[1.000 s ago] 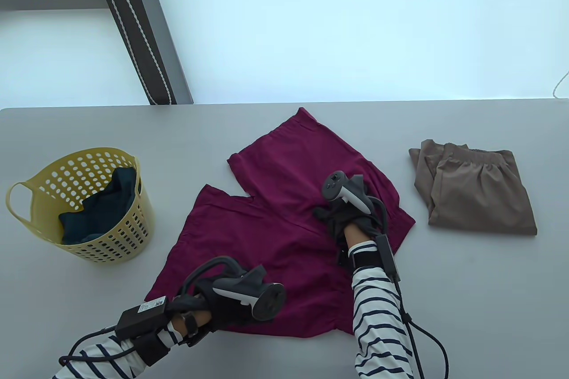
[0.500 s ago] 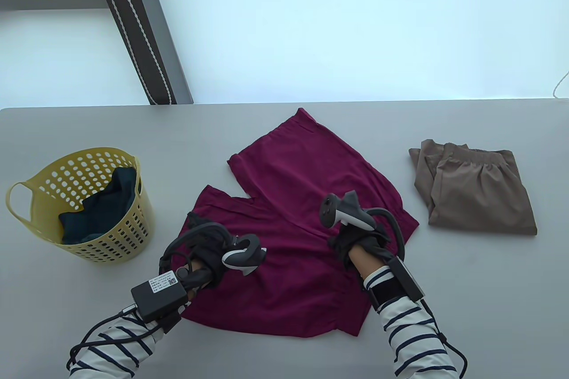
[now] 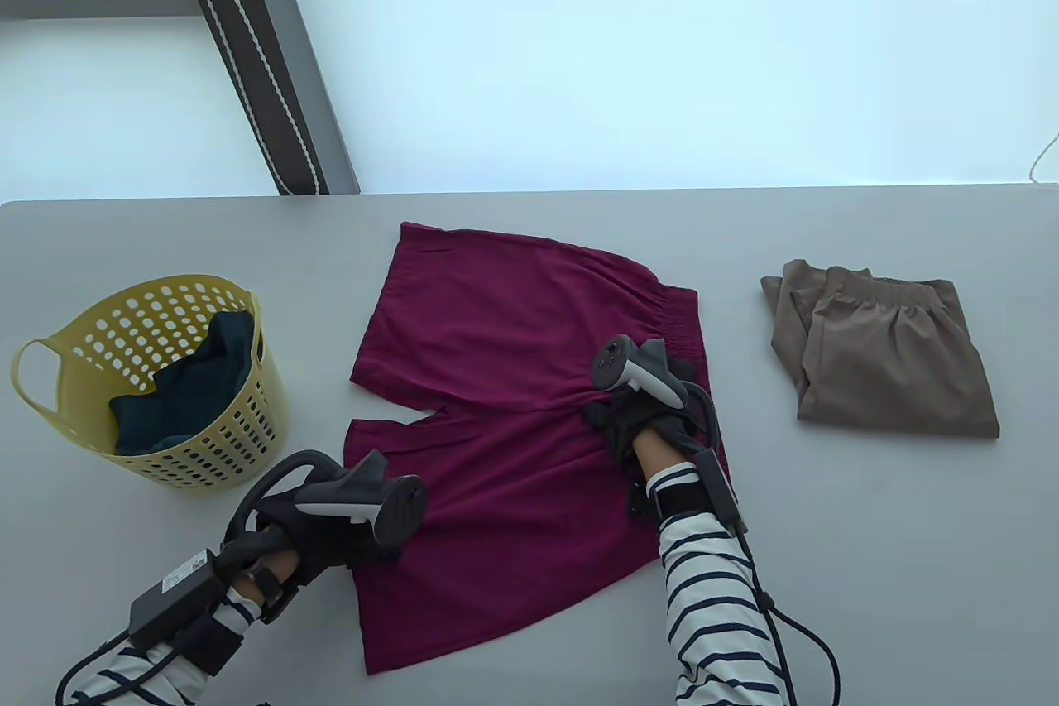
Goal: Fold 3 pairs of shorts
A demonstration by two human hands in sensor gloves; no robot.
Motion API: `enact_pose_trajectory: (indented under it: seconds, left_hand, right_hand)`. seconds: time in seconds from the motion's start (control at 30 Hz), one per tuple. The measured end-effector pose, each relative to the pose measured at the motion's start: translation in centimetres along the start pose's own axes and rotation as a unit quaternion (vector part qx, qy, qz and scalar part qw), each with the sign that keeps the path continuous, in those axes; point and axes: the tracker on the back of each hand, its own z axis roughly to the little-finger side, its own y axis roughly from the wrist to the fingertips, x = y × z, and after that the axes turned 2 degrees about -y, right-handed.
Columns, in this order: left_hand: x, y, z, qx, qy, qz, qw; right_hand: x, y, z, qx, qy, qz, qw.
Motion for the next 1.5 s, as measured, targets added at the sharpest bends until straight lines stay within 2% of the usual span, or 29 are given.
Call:
enact_pose_trajectory:
  seconds: [0.13,0.2,0.23,0.27,0.3,0.33,0.47,0.5,0.53,0.6,0.63,0.73,0.77,0.8,0.83,0.9,0.97,1.0,1.07,1.13,1.23,1.37,1.4,1.43,1.5]
  left_hand:
    - [-0.1,0.0,0.0,0.001,-0.003,-0.008,1.000]
    - [-0.2,0.0,0.1,-0.003,-0.002,-0.009,1.000]
    - [-0.3,-0.1,0.1,-0.005,0.000,-0.010,1.000]
    - [-0.4,-0.1,0.1,-0.007,0.001,-0.010,1.000]
    - [-0.4,-0.1,0.2,-0.009,0.006,-0.009,1.000]
    - [-0.4,-0.1,0.2,-0.011,0.008,-0.009,1.000]
    - [0.0,0.2,0.5,-0.026,0.014,-0.001,1.000]
    - [0.1,0.3,0.6,-0.029,0.011,0.002,1.000]
    - [0.3,0.5,0.8,-0.035,0.004,0.007,0.999]
    - [0.5,0.7,1.0,-0.040,0.000,0.010,0.999]
    - [0.6,0.7,1.0,-0.042,0.000,0.012,0.999]
    - [0.6,0.9,1.3,-0.047,-0.004,0.016,0.999]
    - [0.6,0.9,1.3,-0.048,-0.006,0.018,0.999]
    - [0.6,0.9,1.3,-0.047,-0.006,0.018,0.999]
    - [0.5,0.8,1.3,-0.046,-0.004,0.018,0.999]
    - [0.5,0.5,1.7,-0.040,0.003,-0.003,0.999]
    - [0.8,-0.4,2.4,0.005,-0.006,-0.058,0.998]
    - [1.0,-1.2,2.8,0.030,-0.012,-0.103,0.994]
    - [1.2,-3.3,3.0,0.042,-0.047,-0.171,0.983]
    - [0.6,-4.6,2.7,0.022,-0.094,-0.168,0.981]
    - [-1.0,-4.8,1.6,0.014,-0.119,-0.129,0.984]
    - [-4.1,-3.3,-0.6,0.077,-0.003,-0.109,0.991]
    - [-4.5,-3.2,-1.0,0.089,0.017,-0.121,0.988]
    - [-4.6,-3.3,-1.4,0.112,0.039,-0.164,0.979]
    - [-4.4,-3.2,-1.4,0.103,0.039,-0.167,0.980]
  right_hand:
    - [-0.1,-1.1,0.3,-0.006,-0.035,0.070,0.997]
    - [-0.6,-2.7,0.8,-0.041,-0.033,0.160,0.986]
    - [-1.0,-4.2,1.3,-0.068,-0.040,0.220,0.972]
    - [-1.1,-4.7,1.4,-0.078,-0.044,0.240,0.967]
    - [-1.3,-6.4,2.0,-0.106,-0.061,0.297,0.947]
    - [-1.3,-8.3,2.7,-0.131,-0.091,0.327,0.931]
    - [-0.3,-13.0,4.7,-0.175,-0.180,0.310,0.917]
    - [0.2,-13.8,5.1,-0.183,-0.189,0.289,0.920]
    - [1.3,-14.7,5.8,-0.186,-0.191,0.245,0.932]
    - [3.1,-15.2,6.6,-0.180,-0.191,0.185,0.947]
    - [3.6,-15.2,6.8,-0.174,-0.196,0.177,0.949]
    - [5.6,-14.1,7.8,-0.137,-0.264,0.170,0.940]
    - [6.3,-13.3,8.1,-0.128,-0.275,0.148,0.941]
    - [6.4,-13.2,8.1,-0.120,-0.274,0.162,0.941]
    - [6.2,-13.6,7.9,-0.131,-0.263,0.203,0.934]
    - [6.0,-13.5,7.8,-0.137,-0.263,0.230,0.927]
    - [5.8,-13.5,7.9,-0.139,-0.267,0.249,0.920]
    - [5.7,-13.5,8.0,-0.139,-0.268,0.253,0.919]
    - [5.5,-13.4,8.2,-0.141,-0.257,0.257,0.921]
    - [5.4,-13.3,8.4,-0.144,-0.254,0.262,0.920]
    - [5.2,-13.2,8.7,-0.146,-0.246,0.276,0.917]
    - [5.1,-13.2,9.1,-0.147,-0.246,0.305,0.908]
    - [5.1,-13.2,9.1,-0.148,-0.244,0.315,0.905]
    - [5.1,-13.2,9.2,-0.149,-0.242,0.328,0.901]
    - [5.2,-13.2,9.3,-0.148,-0.240,0.340,0.897]
